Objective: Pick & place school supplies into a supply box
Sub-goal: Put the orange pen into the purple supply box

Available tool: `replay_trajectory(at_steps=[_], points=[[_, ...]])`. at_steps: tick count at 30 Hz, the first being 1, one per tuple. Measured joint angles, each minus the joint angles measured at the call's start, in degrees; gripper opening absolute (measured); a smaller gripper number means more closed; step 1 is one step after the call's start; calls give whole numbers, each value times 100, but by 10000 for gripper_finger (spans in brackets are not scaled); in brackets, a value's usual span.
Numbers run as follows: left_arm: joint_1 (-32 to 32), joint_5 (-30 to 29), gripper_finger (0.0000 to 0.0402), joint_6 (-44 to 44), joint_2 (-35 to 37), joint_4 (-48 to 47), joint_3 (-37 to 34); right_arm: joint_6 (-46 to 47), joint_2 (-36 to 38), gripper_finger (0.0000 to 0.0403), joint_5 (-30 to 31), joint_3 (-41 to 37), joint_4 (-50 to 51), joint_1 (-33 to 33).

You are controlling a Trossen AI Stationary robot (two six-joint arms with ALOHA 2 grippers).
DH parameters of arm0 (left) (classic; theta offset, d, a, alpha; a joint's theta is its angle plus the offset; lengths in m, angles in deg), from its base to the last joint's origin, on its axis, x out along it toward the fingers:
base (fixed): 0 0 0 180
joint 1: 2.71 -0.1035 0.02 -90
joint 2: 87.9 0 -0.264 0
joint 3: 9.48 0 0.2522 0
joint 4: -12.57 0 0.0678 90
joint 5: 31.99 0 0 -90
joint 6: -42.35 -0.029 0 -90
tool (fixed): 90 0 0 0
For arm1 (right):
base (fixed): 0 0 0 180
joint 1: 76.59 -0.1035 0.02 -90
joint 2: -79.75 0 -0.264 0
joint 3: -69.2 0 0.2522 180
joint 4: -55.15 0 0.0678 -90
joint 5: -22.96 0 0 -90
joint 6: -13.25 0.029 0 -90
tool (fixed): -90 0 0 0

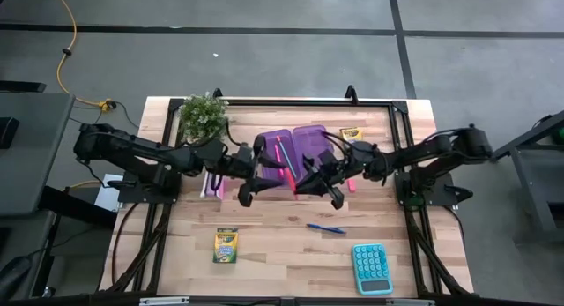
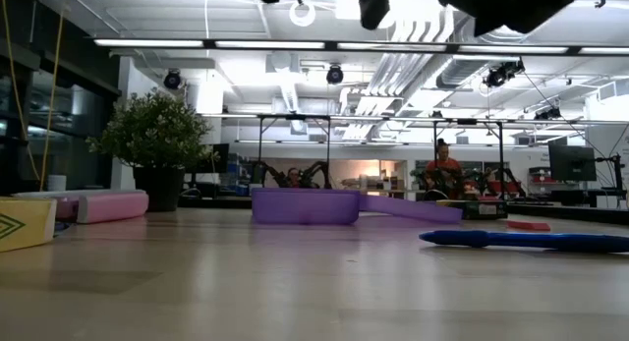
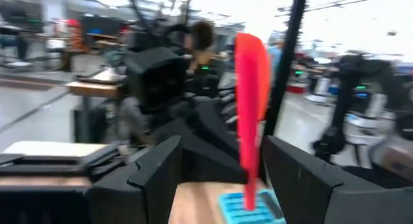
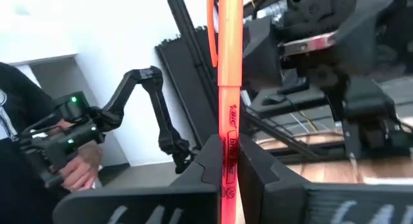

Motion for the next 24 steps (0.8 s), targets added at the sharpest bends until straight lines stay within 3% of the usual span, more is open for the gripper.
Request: replay_trajectory(at_steps=[6, 18, 24], points=[[124, 398, 211, 229, -38, 76, 115, 42, -154, 2, -231, 232, 54, 47], [186, 259, 210, -23, -501, 262, 426, 129, -346, 2, -577, 561, 429, 47], [186, 673, 179, -23, -496, 276, 426, 127, -348, 2, -617, 559, 424, 48]])
